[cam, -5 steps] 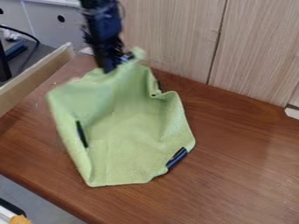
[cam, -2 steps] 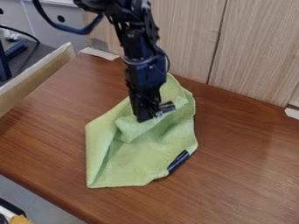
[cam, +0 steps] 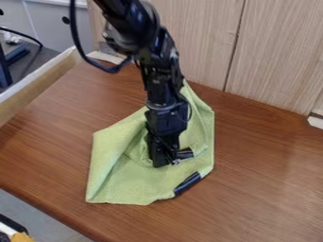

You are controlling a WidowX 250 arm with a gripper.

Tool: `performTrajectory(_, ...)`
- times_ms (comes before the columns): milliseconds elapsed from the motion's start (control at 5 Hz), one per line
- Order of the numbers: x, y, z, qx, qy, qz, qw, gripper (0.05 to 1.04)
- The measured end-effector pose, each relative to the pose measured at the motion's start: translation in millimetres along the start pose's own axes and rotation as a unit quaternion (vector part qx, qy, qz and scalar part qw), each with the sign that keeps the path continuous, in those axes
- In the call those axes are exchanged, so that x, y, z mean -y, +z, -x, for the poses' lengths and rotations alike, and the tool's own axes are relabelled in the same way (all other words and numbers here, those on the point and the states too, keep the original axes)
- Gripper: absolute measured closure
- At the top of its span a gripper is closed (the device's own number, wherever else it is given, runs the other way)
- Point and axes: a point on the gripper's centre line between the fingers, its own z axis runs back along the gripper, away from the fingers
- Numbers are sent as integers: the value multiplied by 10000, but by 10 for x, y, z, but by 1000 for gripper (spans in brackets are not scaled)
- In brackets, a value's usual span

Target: Fold the cloth from upper left to bottom right

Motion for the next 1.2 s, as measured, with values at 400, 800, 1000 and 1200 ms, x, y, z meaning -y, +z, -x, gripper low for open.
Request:
performTrajectory(400, 5, -37, -10, 212, -110, -178, 9996, 865)
performTrajectory(800, 49, 9, 18, 364, -71, -165, 9992, 380)
performTrajectory(1000, 64, 103, 37, 387, -51, -234, 9990, 123)
performTrajectory(1200, 83, 208, 9, 446, -27, -326, 9985, 79)
